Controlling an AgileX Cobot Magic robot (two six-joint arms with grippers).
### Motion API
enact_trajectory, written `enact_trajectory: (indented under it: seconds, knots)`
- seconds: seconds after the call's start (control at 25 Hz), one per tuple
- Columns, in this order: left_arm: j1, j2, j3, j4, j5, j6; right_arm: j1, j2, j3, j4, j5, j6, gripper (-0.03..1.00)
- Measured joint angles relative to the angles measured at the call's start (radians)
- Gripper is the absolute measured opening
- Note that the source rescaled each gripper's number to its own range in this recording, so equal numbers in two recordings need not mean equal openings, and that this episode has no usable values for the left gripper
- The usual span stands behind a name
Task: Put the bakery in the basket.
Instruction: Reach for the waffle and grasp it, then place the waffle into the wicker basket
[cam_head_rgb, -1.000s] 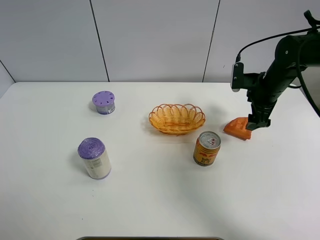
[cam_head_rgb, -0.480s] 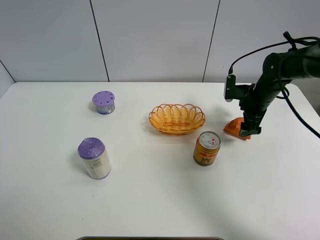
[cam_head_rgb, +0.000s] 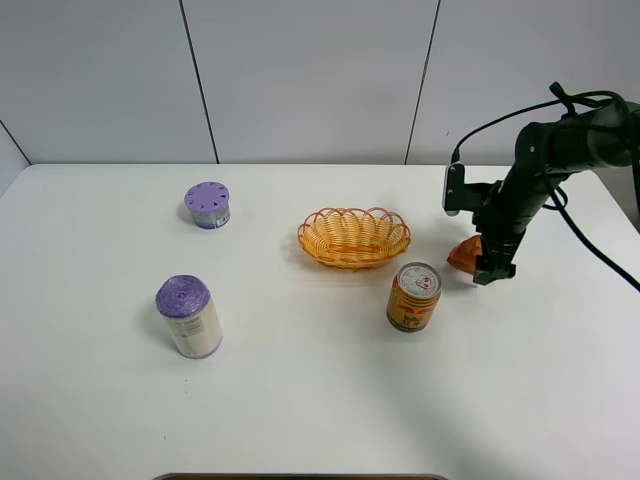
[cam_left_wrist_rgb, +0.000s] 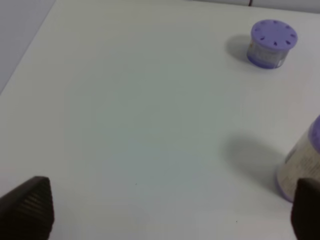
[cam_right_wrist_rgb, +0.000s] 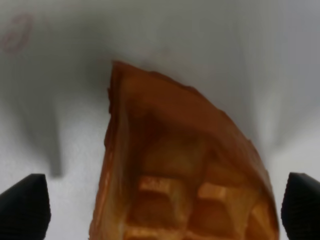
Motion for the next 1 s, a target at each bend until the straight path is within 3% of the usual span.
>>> enact_trajectory:
  seconds: [0.68,0.76,0.88,1.0]
  knots:
    - [0.0,0.0,0.0,0.0,0.0,0.0,-0.002,0.029,-0.002,0.0,-0.019,0.0,0.74]
    - [0.0,0.0,0.0,0.0,0.0,0.0,-0.007,0.029,-0.002,0.0,-0.025,0.0,0.6]
    - [0.0,0.0,0.0,0.0,0.0,0.0,-0.01,0.029,-0.002,0.0,-0.036,0.0,0.03]
    - [0.0,0.0,0.0,0.0,0.0,0.0,-0.01,0.03,-0.002,0.0,-0.038,0.0,0.0]
